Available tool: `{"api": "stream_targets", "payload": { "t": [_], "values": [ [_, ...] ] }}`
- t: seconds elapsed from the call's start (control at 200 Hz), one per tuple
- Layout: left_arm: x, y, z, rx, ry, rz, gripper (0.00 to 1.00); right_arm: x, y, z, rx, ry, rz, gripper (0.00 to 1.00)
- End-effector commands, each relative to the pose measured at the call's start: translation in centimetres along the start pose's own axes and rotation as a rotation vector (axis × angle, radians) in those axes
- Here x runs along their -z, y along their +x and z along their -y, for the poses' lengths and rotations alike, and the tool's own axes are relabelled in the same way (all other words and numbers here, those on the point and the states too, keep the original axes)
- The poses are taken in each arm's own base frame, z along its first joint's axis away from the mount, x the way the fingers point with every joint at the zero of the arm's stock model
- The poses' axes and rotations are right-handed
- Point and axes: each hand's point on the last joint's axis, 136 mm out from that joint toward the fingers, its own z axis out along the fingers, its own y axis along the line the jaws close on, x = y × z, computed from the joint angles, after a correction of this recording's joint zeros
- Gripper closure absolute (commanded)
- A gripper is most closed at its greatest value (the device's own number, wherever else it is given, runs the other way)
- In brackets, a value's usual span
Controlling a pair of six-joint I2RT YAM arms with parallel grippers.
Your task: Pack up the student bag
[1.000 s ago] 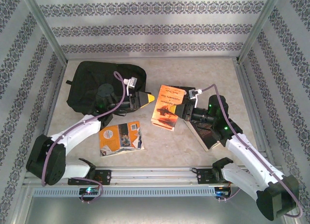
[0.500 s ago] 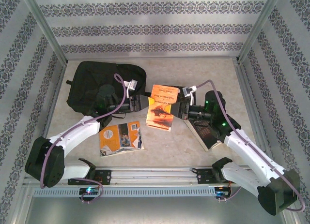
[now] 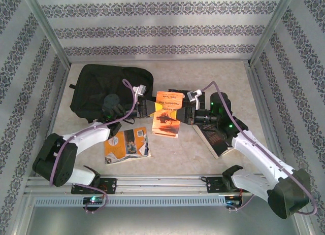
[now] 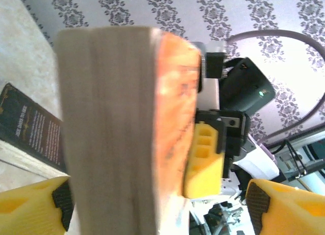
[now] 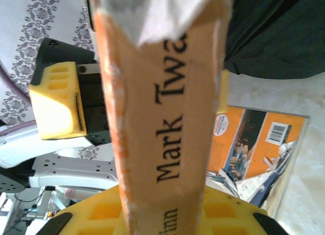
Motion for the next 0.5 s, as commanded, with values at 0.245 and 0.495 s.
{"api": "stream_targets", "payload": {
  "t": [0.245, 0.495],
  "values": [
    [-0.4, 1.0, 1.78, -0.052, 0.099, -0.076, 0.54, 0.22, -0.62, -1.26, 0.085, -0.011, -0.011, 1.0],
    [-0.43, 1.26, 2.36, -0.073, 0.107, -0.112, 0.75, 0.13, -0.73, -1.04, 0.086, 0.003, -0.011, 1.0]
  ]
}}
